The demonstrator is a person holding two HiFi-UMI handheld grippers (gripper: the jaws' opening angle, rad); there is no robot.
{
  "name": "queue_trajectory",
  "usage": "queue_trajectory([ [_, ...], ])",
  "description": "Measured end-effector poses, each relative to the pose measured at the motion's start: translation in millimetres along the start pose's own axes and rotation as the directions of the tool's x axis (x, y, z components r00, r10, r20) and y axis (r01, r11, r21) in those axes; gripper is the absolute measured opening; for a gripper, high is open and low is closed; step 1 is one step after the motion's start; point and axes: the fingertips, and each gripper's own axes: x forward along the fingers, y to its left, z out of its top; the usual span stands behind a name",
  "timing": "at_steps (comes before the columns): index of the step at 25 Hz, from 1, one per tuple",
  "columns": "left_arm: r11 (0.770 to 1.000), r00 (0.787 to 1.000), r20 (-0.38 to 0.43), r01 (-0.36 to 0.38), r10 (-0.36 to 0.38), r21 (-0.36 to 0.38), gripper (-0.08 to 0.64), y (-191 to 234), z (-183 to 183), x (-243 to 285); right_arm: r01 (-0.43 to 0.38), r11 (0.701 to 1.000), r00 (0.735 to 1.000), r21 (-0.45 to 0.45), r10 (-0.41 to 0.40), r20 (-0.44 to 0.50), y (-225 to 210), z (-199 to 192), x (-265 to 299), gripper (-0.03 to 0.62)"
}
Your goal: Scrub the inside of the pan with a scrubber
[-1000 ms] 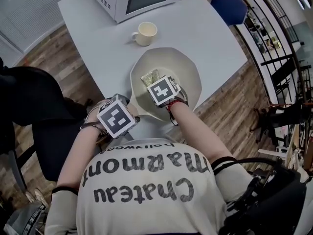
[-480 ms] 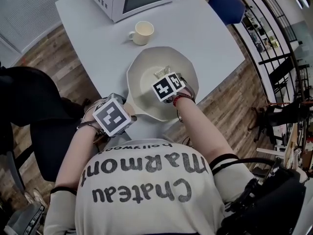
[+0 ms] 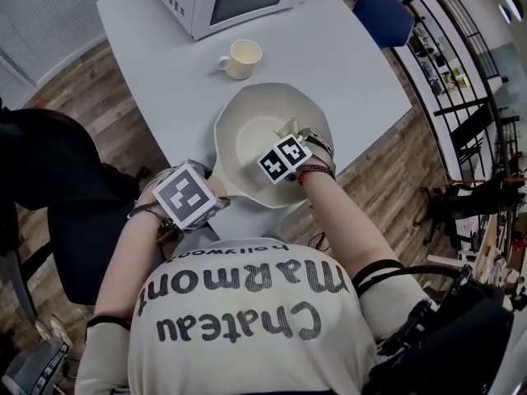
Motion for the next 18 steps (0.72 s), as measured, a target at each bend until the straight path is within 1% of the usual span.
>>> queue_trajectory([
  [3,0.999,1.000,0.014,0.020,-0.020,-0.027,0.288,-2.2,0.0,0.4,0.037,0.997,0.999,-0.073,-0.039,-0.024,-2.8,-1.0,3.2,0.038],
  [5,0.999,1.000,0.019,0.024,-0.024,-0.028,0.287,-1.8,1.2,0.8,0.046,0.988,0.998,-0.145,-0.053,-0.045,-7.3,-2.7,6.1,0.038],
  [6,1.000,1.000,0.016,0.019,-0.019,-0.024,0.285,-0.1,1.2,0.5,0.053,0.980,0.997,-0.191,-0.064,-0.054,-10.0,-3.0,7.5,0.038],
  [8,1.000,1.000,0.001,-0.018,0.018,-0.001,0.285,7.6,-0.2,-2.0,0.074,0.960,0.993,-0.271,-0.095,-0.064,-16.6,-3.5,8.9,0.038],
  [11,0.998,0.998,-0.008,-0.056,0.056,0.016,0.284,13.1,-1.0,-5.4,0.129,0.931,0.987,-0.341,-0.152,-0.042,-31.5,-3.8,6.9,0.040],
  [13,0.998,0.998,-0.005,-0.057,0.057,0.009,0.281,13.1,-1.6,-7.2,0.165,0.918,0.983,-0.360,-0.182,-0.012,-43.5,-2.0,5.3,0.040],
  [16,1.000,0.999,0.048,0.001,0.001,-0.030,0.265,5.1,0.7,-8.0,0.196,0.920,0.978,-0.339,-0.207,0.004,-62.4,-2.1,4.8,0.043],
  [18,0.998,0.997,0.078,0.017,-0.013,-0.053,0.243,4.5,2.9,-8.6,0.222,0.921,0.973,-0.319,-0.229,0.016,-75.6,-4.1,3.6,0.043],
])
